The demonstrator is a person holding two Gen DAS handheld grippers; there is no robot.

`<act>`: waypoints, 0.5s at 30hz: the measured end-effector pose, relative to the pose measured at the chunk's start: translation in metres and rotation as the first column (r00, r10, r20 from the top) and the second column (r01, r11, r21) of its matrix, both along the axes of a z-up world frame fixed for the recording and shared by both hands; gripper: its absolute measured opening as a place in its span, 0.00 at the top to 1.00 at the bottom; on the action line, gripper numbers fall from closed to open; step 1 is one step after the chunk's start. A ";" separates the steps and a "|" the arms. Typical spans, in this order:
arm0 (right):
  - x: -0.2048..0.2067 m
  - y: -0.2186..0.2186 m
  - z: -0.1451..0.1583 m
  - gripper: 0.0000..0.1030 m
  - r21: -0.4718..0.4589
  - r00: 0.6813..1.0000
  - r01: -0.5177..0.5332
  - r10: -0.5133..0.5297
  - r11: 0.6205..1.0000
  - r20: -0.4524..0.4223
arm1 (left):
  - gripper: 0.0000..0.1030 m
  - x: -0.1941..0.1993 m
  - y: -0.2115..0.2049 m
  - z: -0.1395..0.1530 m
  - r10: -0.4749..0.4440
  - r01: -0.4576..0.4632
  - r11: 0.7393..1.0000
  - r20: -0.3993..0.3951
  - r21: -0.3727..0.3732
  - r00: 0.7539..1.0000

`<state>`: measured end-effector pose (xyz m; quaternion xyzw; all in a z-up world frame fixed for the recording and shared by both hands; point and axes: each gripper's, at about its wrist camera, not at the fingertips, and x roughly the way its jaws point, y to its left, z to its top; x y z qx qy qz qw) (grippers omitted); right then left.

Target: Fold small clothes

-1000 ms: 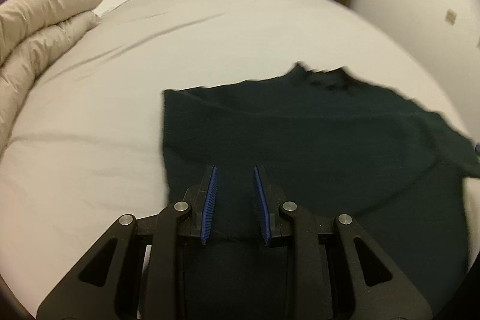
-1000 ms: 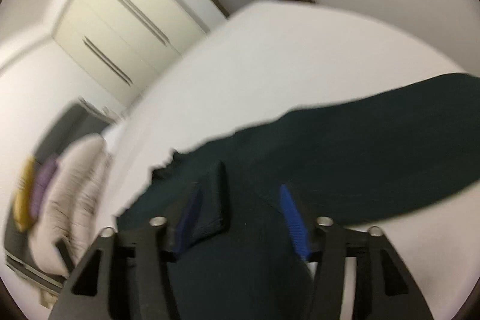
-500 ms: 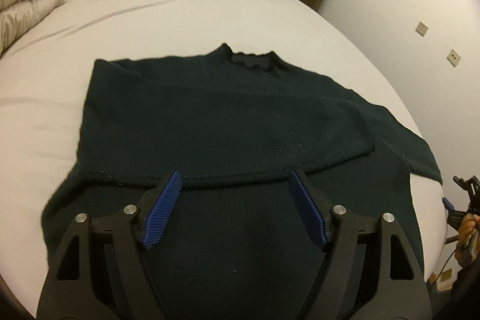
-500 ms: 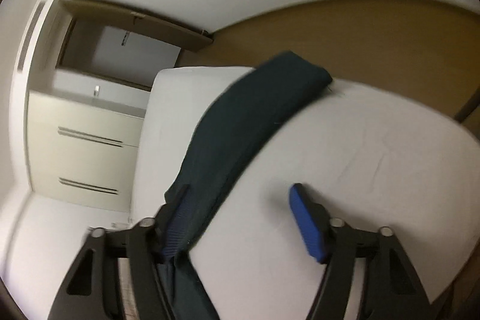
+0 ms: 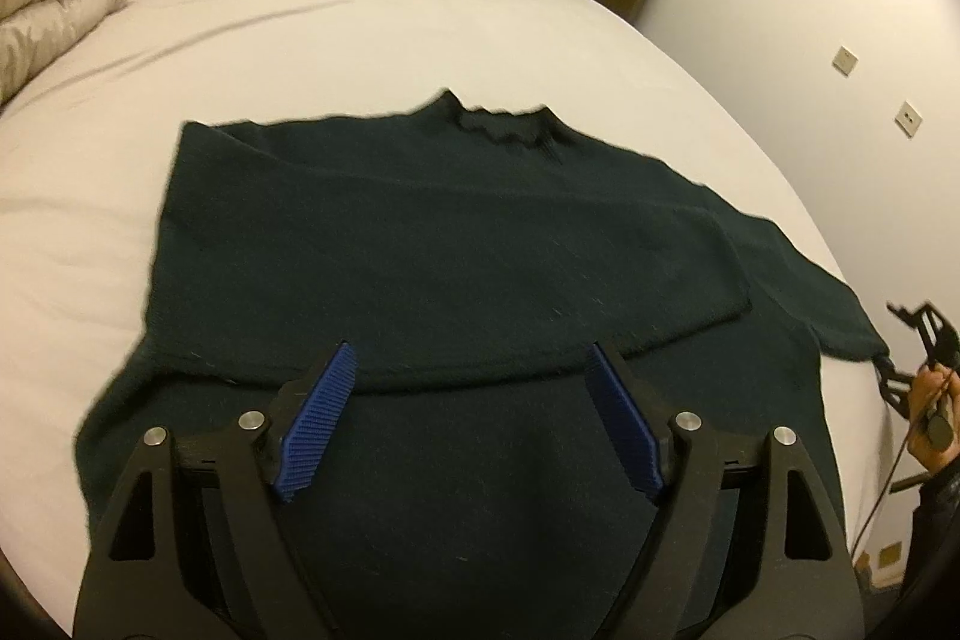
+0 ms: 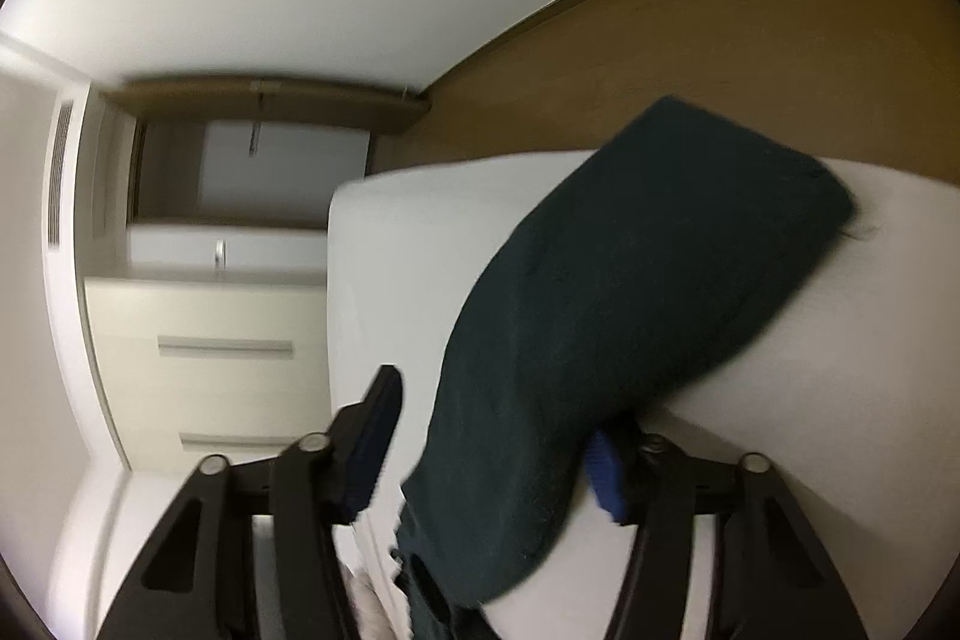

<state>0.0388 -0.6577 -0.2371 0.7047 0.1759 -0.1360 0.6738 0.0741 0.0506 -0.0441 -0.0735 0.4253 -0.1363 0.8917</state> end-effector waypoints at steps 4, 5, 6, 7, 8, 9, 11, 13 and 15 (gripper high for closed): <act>-0.007 0.003 0.002 0.55 -0.017 0.996 0.064 -0.065 0.998 -0.058 | 0.24 0.004 0.012 0.000 0.021 -0.021 1.000 -0.002 -0.002 1.000; -0.006 0.003 0.003 0.55 -0.023 0.996 0.061 -0.062 0.998 -0.069 | 0.24 0.004 0.014 -0.001 0.023 -0.023 1.000 -0.004 -0.001 1.000; -0.002 0.002 0.004 0.55 -0.027 0.995 0.057 -0.059 0.998 -0.081 | 0.24 0.003 0.016 -0.002 0.023 -0.023 1.000 -0.006 -0.003 1.000; 0.003 0.000 0.004 0.55 -0.025 0.994 0.064 -0.066 0.998 -0.087 | 0.24 0.004 0.018 -0.002 0.025 -0.025 1.000 -0.008 -0.008 1.000; 0.005 -0.003 0.005 0.55 -0.027 0.993 0.077 -0.079 0.997 -0.088 | 0.24 0.002 0.021 -0.003 0.029 -0.030 0.999 -0.010 -0.014 1.000; 0.009 -0.008 0.004 0.55 -0.043 0.992 0.093 -0.096 0.995 -0.086 | 0.24 0.002 0.023 -0.003 0.035 -0.035 0.999 -0.010 -0.019 0.999; 0.010 -0.015 -0.002 0.56 -0.043 0.989 0.127 -0.130 0.991 -0.075 | 0.24 0.002 0.027 -0.004 0.040 -0.040 0.999 -0.011 -0.021 0.999; 0.009 -0.016 -0.006 0.62 -0.026 0.986 0.155 -0.156 0.988 -0.056 | 0.24 0.003 0.030 -0.005 0.042 -0.042 0.999 -0.012 -0.019 0.999; 0.005 -0.020 -0.003 0.67 -0.065 0.990 0.116 -0.121 0.991 -0.066 | 0.24 0.004 0.033 -0.007 0.044 -0.045 0.999 -0.018 -0.025 0.999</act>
